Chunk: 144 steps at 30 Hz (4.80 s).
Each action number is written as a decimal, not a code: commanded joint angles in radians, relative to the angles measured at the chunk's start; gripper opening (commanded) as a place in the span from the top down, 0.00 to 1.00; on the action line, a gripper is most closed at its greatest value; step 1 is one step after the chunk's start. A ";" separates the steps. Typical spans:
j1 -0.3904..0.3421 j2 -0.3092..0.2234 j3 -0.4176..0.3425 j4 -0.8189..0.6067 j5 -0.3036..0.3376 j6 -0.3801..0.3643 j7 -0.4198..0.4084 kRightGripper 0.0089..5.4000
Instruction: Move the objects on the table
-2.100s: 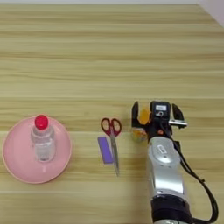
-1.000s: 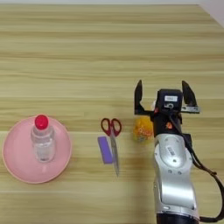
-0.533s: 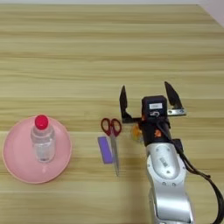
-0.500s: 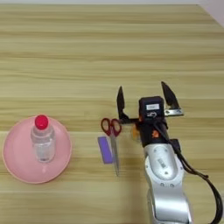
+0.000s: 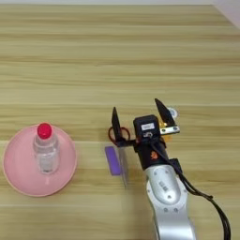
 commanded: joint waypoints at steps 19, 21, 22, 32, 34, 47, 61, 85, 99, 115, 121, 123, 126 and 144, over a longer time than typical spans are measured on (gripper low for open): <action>-0.001 -0.011 0.050 0.076 -0.030 -0.010 0.034 0.01; 0.001 -0.010 0.053 0.079 -0.031 -0.010 0.035 0.01; 0.004 -0.010 0.057 0.081 -0.033 -0.010 0.036 0.01; -0.004 -0.015 0.088 0.175 -0.058 -0.010 0.041 0.01; -0.006 -0.015 0.093 0.191 -0.061 -0.010 0.044 0.01; -0.022 -0.015 0.107 0.249 -0.055 0.016 0.065 0.01; -0.027 -0.003 0.108 0.275 -0.021 0.069 0.103 0.01; -0.042 0.012 0.106 0.273 0.066 0.233 0.161 0.01; -0.051 0.017 0.093 0.292 0.113 0.330 0.194 0.01; -0.090 0.021 0.085 0.312 0.124 0.382 0.197 0.02; -0.110 0.022 0.074 0.321 0.137 0.418 0.192 0.14; -0.112 0.023 0.072 0.322 0.138 0.423 0.193 0.19; -0.115 0.024 0.068 0.324 0.139 0.430 0.195 0.26; -0.117 0.023 0.063 0.324 0.136 0.433 0.196 0.59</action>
